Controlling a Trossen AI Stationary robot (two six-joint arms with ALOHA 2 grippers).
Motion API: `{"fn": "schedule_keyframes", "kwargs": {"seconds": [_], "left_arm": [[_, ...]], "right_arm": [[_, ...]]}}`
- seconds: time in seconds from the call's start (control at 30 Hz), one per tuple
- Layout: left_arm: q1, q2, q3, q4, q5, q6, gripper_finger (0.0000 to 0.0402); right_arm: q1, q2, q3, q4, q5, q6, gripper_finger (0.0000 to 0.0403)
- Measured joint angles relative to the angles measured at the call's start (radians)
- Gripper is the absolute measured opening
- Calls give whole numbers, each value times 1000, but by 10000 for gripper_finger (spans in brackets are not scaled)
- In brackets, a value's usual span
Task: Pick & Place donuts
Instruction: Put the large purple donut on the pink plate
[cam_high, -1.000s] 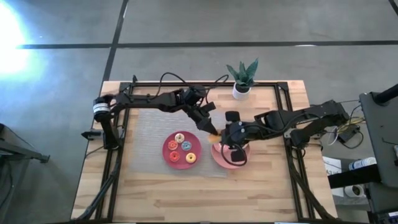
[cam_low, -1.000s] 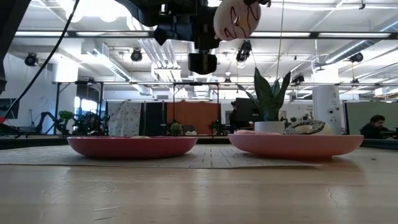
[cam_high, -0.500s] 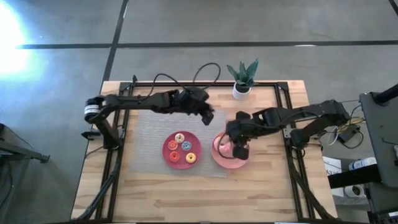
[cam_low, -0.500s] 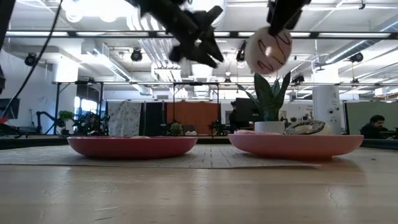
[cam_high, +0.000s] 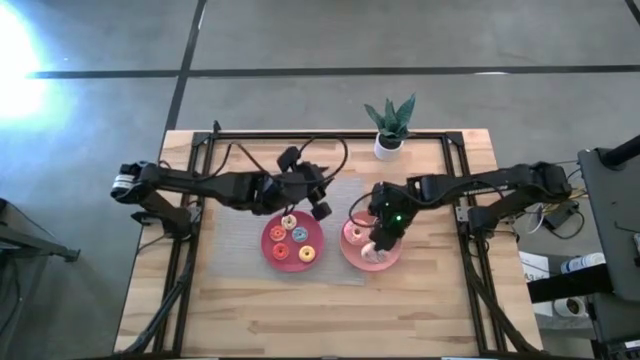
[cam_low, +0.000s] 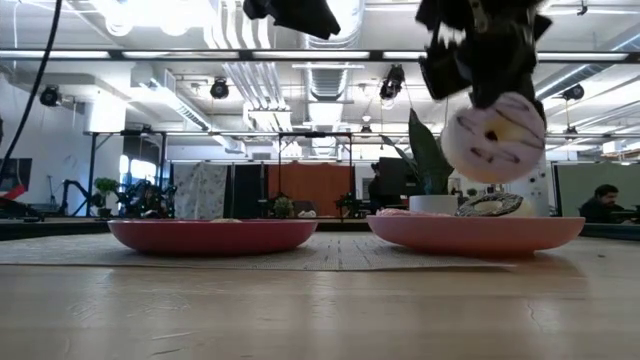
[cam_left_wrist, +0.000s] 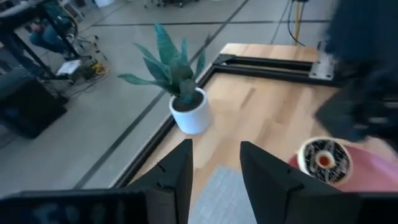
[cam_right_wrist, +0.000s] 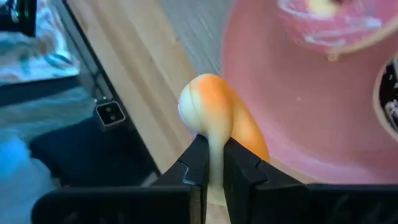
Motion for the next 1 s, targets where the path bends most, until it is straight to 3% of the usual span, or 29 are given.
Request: {"fn": "schedule_keyframes", "kwargs": {"seconds": [0.3, 0.6, 1.0], "left_arm": [[-37, 0, 0, -65, -1, -41, 108], [-35, 0, 0, -66, -2, -41, 108], [-33, 1, -1, -93, -8, -32, 108]], "right_arm": [[-6, 25, -173, 200, -23, 120, 22], [-6, 41, -192, 208, 102, 116, 27], [-4, 41, -187, 130, 305, 38, 147]]}}
